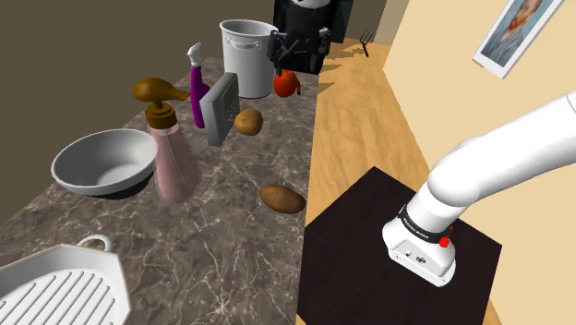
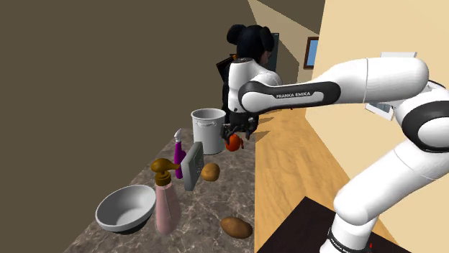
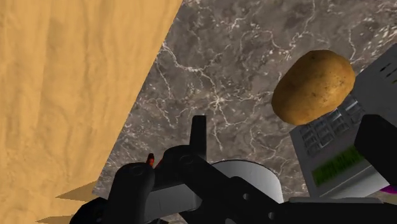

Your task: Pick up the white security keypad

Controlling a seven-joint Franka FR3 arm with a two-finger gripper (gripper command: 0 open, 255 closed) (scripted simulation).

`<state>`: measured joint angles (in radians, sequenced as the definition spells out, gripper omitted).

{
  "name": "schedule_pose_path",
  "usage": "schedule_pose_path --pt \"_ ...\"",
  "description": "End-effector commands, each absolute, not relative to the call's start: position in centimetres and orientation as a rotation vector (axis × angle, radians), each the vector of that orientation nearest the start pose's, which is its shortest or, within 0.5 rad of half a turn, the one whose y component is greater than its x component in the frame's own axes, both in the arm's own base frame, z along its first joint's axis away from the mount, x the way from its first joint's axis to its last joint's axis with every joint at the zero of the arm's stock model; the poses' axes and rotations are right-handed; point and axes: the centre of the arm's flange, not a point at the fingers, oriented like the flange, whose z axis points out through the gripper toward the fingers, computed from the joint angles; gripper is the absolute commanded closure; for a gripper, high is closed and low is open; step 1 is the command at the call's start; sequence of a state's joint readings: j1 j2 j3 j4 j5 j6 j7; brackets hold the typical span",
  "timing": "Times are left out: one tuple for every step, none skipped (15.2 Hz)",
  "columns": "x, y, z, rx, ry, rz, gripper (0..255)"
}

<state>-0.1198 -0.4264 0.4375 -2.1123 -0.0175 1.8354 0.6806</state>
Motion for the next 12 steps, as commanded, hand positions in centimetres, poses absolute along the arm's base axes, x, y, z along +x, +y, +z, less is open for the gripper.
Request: schedule_pose_path --pt "43.9 18.2 56.9 -3.171 0.721 -0.31 0" --pt "45.0 18.9 56.4 -3.164 0.768 -0.311 0" --pt "46.1 19.7 55.9 -3.157 0.815 -0.311 0" --pt "47.2 20.4 55.4 -3.148 0.861 -0.312 0" --pt "48.4 21.1 54.9 -3.139 0.908 -0.312 0" --pt "49.5 21.7 54.4 -3.13 0.954 -0.313 0" --pt "50.7 22.3 53.9 -3.12 1.001 -0.313 0" --pt "51.9 22.9 53.5 -3.109 1.047 -0.313 0" --pt "53.1 23.4 53.0 -3.097 1.093 -0.313 0" --pt "54.4 23.9 52.5 -3.084 1.139 -0.313 0" --pt "55.6 24.3 52.0 -3.071 1.185 -0.313 0" --pt "56.9 24.8 51.5 -3.057 1.231 -0.313 0"
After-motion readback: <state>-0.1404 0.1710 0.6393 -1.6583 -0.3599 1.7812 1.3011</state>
